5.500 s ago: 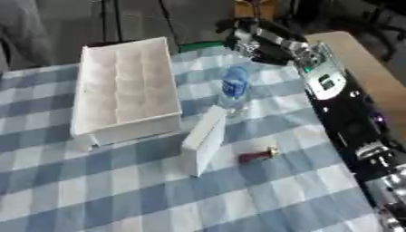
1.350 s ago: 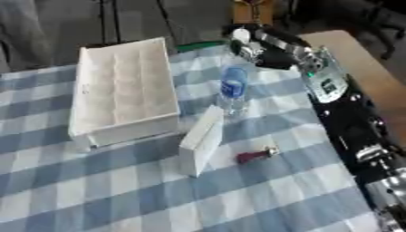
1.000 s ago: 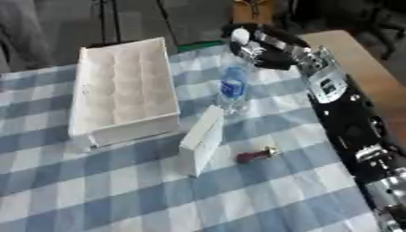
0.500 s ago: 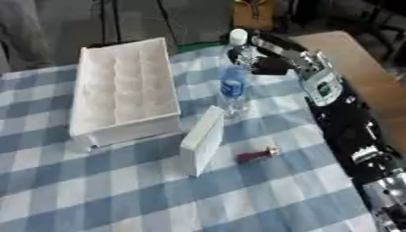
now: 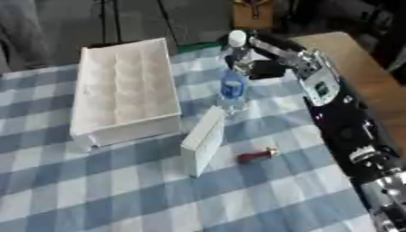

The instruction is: Pick up objects on the table and place them in the box.

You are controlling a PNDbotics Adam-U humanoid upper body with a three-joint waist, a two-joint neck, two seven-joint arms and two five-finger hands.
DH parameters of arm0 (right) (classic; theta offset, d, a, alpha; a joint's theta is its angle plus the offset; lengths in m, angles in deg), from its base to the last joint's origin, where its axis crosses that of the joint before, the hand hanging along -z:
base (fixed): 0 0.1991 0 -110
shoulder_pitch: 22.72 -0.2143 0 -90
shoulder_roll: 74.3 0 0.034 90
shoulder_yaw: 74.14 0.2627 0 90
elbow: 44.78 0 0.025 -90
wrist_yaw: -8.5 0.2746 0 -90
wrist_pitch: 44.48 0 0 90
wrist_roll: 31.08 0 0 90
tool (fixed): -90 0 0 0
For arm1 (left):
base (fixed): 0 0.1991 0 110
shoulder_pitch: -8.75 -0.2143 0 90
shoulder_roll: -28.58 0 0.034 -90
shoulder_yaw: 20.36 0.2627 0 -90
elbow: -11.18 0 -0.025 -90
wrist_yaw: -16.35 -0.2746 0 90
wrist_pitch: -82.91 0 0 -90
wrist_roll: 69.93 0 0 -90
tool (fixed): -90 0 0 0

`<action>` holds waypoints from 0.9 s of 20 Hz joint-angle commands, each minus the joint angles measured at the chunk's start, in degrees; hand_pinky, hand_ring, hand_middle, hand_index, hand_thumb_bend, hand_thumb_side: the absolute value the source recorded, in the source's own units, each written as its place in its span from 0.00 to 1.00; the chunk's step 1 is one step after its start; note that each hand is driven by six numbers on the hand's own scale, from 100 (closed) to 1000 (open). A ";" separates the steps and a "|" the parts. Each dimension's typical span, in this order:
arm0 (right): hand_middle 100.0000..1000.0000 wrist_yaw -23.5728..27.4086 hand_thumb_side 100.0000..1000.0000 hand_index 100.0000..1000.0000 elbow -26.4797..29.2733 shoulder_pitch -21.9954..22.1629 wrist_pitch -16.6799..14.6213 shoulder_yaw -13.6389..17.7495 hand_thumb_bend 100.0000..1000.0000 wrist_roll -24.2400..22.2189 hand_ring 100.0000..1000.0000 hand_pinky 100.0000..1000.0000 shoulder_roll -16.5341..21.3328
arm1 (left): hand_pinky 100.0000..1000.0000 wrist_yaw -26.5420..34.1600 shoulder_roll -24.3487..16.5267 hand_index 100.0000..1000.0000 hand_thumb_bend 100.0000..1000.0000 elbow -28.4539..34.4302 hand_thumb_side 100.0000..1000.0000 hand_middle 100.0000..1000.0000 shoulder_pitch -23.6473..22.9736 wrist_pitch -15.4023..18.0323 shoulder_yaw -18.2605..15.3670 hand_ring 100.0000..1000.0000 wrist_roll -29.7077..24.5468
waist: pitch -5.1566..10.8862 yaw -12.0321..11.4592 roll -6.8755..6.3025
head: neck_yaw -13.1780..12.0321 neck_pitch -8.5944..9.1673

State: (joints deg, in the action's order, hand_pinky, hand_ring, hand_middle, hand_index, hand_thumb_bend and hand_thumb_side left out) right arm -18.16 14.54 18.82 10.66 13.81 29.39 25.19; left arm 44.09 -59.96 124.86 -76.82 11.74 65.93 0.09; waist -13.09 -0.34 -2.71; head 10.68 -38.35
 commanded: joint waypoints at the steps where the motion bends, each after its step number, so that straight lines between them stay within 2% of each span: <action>1: 0.66 -3.50 0.45 0.81 -0.64 0.47 -2.13 -0.77 0.00 -1.34 0.42 0.40 0.30 | 0.47 -0.02 -0.45 0.87 0.68 0.91 0.63 0.75 0.31 0.03 -0.10 0.69 -0.08 | 0.50 -0.01 -0.12 | -0.01 0.00; 2: 0.66 -3.89 0.45 0.81 -0.64 0.49 -2.24 -0.78 0.00 -1.00 0.42 0.40 0.28 | 0.47 -0.02 -0.45 0.87 0.68 0.91 0.63 0.75 0.31 0.03 -0.10 0.69 -0.07 | 0.50 -0.01 -0.12 | -0.01 -0.01; 3: 0.63 -4.34 0.37 0.79 -0.63 0.52 -2.36 -0.82 0.00 -0.72 0.39 0.34 0.31 | 0.47 -0.02 -0.45 0.87 0.68 0.91 0.63 0.75 0.30 0.02 -0.09 0.69 -0.07 | 0.50 0.00 -0.12 | 0.00 0.00; 6: 0.63 -5.66 0.36 0.79 -0.69 0.61 -2.78 -0.90 0.00 0.09 0.38 0.34 0.31 | 0.47 -0.02 -0.44 0.87 0.68 0.91 0.63 0.75 0.31 0.01 -0.09 0.69 -0.07 | 0.50 0.02 -0.12 | 0.01 0.02; 7: 0.70 -6.25 0.34 0.84 -0.64 0.65 -3.12 -1.12 0.00 0.08 0.43 0.33 0.37 | 0.47 -0.01 -0.45 0.87 0.68 0.91 0.63 0.75 0.31 0.01 -0.09 0.69 -0.07 | 0.50 0.00 -0.11 | 0.01 0.03; 8: 0.70 -7.04 0.34 0.84 -0.56 0.71 -3.59 -1.28 0.00 -0.05 0.43 0.33 0.41 | 0.47 -0.01 -0.45 0.87 0.68 0.91 0.63 0.75 0.31 0.02 -0.10 0.69 -0.06 | 0.50 -0.02 -0.11 | 0.01 0.03; 9: 0.72 -7.82 0.17 0.87 -0.58 0.77 -4.01 -1.40 0.00 -0.22 0.43 0.28 0.42 | 0.47 -0.03 -0.45 0.87 0.68 0.91 0.63 0.75 0.30 0.02 -0.10 0.70 -0.07 | 0.49 -0.03 -0.10 | 0.02 0.03; 10: 0.72 -8.65 0.17 0.87 -0.71 0.82 -4.35 -1.51 0.00 -0.49 0.43 0.28 0.42 | 0.47 -0.04 -0.45 0.87 0.68 0.91 0.63 0.75 0.30 0.01 -0.11 0.70 -0.06 | 0.49 -0.04 -0.09 | 0.04 0.02; 11: 0.71 -9.43 0.00 0.86 -0.83 0.84 -4.62 -1.54 0.00 -0.66 0.40 0.22 0.44 | 0.47 -0.04 -0.45 0.87 0.68 0.91 0.63 0.75 0.31 0.01 -0.11 0.70 -0.05 | 0.49 -0.05 -0.09 | 0.02 0.02; 14: 0.71 -11.42 0.00 0.86 -1.03 0.87 -5.32 -1.49 0.00 -0.38 0.39 0.21 0.41 | 0.47 -0.02 -0.47 0.87 0.68 0.91 0.63 0.75 0.33 0.03 -0.11 0.70 -0.05 | 0.49 -0.06 -0.09 | -0.01 0.04; 15: 0.65 -11.96 0.01 0.80 -0.85 0.82 -5.70 -1.52 0.00 0.05 0.33 0.14 0.46 | 0.47 -0.03 -0.47 0.87 0.68 0.91 0.63 0.75 0.31 0.02 -0.12 0.70 -0.05 | 0.49 -0.06 -0.08 | -0.01 0.04; 16: 0.65 -12.63 0.01 0.80 -0.63 0.83 -6.11 -1.56 0.00 0.67 0.33 0.14 0.51 | 0.47 -0.05 -0.47 0.87 0.68 0.91 0.63 0.75 0.30 0.00 -0.13 0.70 -0.04 | 0.49 -0.06 -0.07 | -0.01 0.05; 17: 0.55 -13.31 0.03 0.70 -0.41 0.80 -6.55 -1.63 0.00 1.38 0.24 0.07 0.56 | 0.47 -0.06 -0.48 0.87 0.68 0.91 0.63 0.75 0.31 -0.01 -0.13 0.70 -0.03 | 0.50 -0.06 -0.06 | 0.01 0.04; 18: 0.55 -14.20 0.03 0.70 0.00 0.76 -7.14 -1.73 0.00 2.33 0.24 0.07 0.67 | 0.47 -0.05 -0.49 0.87 0.68 0.91 0.63 0.75 0.32 -0.02 -0.12 0.70 -0.03 | 0.51 -0.06 -0.05 | 0.01 0.04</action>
State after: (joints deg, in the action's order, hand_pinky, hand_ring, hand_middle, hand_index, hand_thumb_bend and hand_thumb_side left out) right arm -25.75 15.12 18.88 6.25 13.50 33.79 25.19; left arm 44.08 -59.95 124.86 -76.82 11.74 65.93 0.09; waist -12.84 -0.35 -2.70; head 10.67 -38.35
